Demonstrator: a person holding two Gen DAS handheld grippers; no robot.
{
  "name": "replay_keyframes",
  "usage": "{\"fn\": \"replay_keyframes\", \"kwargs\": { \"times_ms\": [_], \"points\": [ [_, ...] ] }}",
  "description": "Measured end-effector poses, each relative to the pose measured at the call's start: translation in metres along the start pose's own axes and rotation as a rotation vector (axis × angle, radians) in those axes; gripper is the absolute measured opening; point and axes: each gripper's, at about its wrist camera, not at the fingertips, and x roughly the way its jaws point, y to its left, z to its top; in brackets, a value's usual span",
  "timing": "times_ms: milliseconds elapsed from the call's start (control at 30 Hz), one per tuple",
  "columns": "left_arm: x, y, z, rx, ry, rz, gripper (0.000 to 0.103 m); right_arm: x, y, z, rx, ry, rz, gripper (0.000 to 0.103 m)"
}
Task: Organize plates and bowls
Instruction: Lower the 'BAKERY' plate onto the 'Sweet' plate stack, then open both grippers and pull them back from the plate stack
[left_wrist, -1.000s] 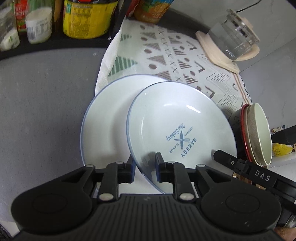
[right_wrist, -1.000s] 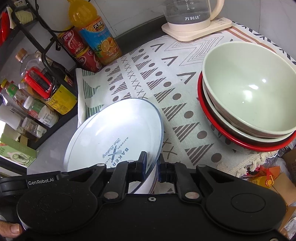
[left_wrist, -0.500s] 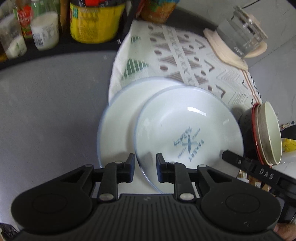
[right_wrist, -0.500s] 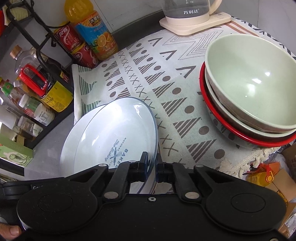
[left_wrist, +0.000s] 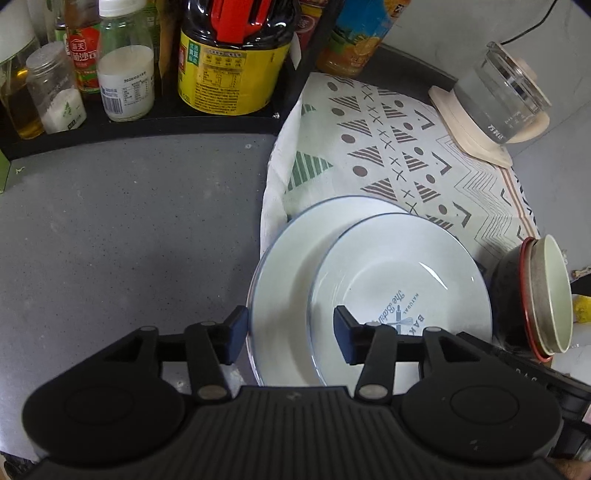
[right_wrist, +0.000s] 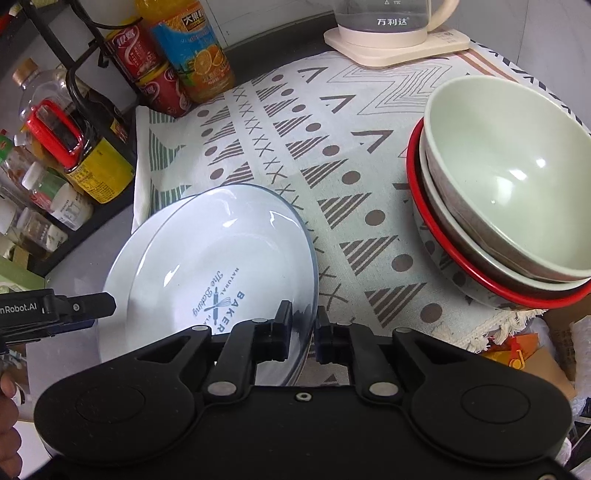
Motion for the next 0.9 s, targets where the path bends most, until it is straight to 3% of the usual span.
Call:
{"fn": "replay_keyframes", "kwargs": {
  "times_ms": [200,300,400,800,833,900],
  "points": [
    [0.007,0.004,-0.006,-0.007,0.0,0.012,0.046,0.005,0.003,0.0,-0.015,0.015,-0.003,0.014],
    [0.008,0.01,-0.008,-0.02,-0.005,0.026,0.034,0.006,0.004,0.001,-0.027,0.016,-0.008,0.015],
    [0.008,0.016,-0.009,-0.038,-0.007,-0.002,0.029,0.006,0.005,0.002,-0.032,0.018,-0.003,0.018],
    [-0.008,0.007,-0.001,0.01,-0.053,0.041,0.033,0.001,0.0,0.001,-0.008,0.006,0.016,0.021],
    [-0.01,0.005,0.001,0.02,-0.048,0.033,0.034,-0.001,0.0,0.002,-0.011,0.001,0.023,0.022],
    [-0.014,0.0,0.004,0.035,-0.047,0.01,0.038,-0.006,0.001,0.003,-0.011,-0.014,0.026,0.034]
  ]
}}
